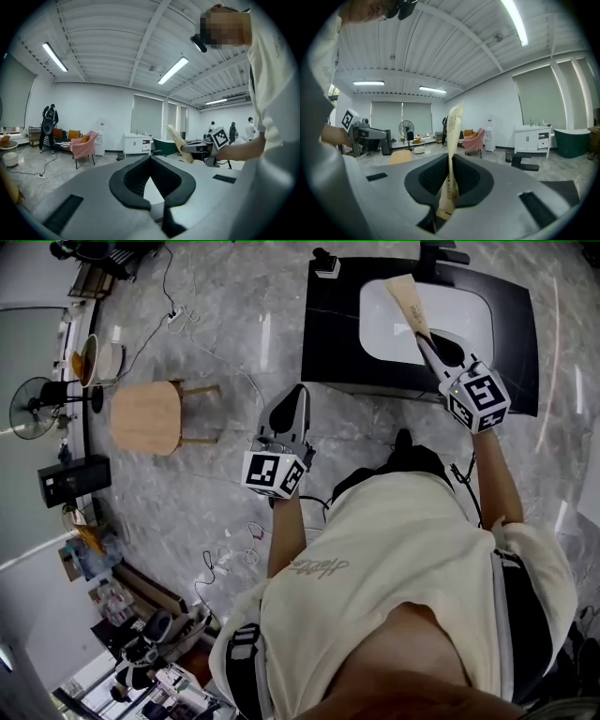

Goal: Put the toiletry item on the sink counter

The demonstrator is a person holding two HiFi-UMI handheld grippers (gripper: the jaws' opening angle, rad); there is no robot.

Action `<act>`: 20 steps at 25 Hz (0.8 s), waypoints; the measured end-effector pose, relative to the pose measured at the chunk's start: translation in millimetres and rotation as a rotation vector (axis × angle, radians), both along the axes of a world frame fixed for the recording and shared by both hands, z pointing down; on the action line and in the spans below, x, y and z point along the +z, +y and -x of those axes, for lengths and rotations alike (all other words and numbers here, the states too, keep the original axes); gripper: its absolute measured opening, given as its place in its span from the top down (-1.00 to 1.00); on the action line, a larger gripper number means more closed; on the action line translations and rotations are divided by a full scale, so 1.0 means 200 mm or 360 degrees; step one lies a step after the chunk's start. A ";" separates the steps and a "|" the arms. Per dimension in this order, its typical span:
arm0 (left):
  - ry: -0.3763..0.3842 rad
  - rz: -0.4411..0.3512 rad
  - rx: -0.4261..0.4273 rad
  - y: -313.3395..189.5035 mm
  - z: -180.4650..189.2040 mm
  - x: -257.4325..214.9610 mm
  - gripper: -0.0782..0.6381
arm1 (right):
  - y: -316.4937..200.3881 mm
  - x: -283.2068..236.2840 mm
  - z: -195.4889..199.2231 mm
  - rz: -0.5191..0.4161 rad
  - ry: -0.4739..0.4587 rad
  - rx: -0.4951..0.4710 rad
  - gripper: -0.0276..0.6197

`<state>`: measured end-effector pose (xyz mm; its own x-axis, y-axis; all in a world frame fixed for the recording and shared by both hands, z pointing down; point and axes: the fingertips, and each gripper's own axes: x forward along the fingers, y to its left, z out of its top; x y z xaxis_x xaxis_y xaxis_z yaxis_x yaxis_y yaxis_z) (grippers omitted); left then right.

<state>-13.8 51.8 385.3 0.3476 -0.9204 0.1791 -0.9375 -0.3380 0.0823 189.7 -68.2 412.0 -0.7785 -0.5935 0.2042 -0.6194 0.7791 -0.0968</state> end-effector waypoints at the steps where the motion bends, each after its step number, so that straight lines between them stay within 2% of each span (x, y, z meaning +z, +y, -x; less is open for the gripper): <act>1: 0.0006 0.0009 -0.0013 -0.01 0.01 0.02 0.78 | -0.02 0.02 0.01 0.0015 -0.0002 -0.0009 0.84; 9: 0.0095 0.0047 0.0003 -0.18 0.11 0.15 0.78 | -0.20 0.08 0.13 0.0018 0.0083 -0.0001 0.84; 16: 0.0162 0.0013 0.0104 -0.45 0.39 0.18 0.78 | -0.34 0.03 0.31 -0.0022 0.0154 0.0114 0.84; 20: 0.0171 -0.0092 0.0183 -0.74 0.56 0.08 0.78 | -0.52 -0.09 0.41 -0.0115 0.0217 0.0194 0.84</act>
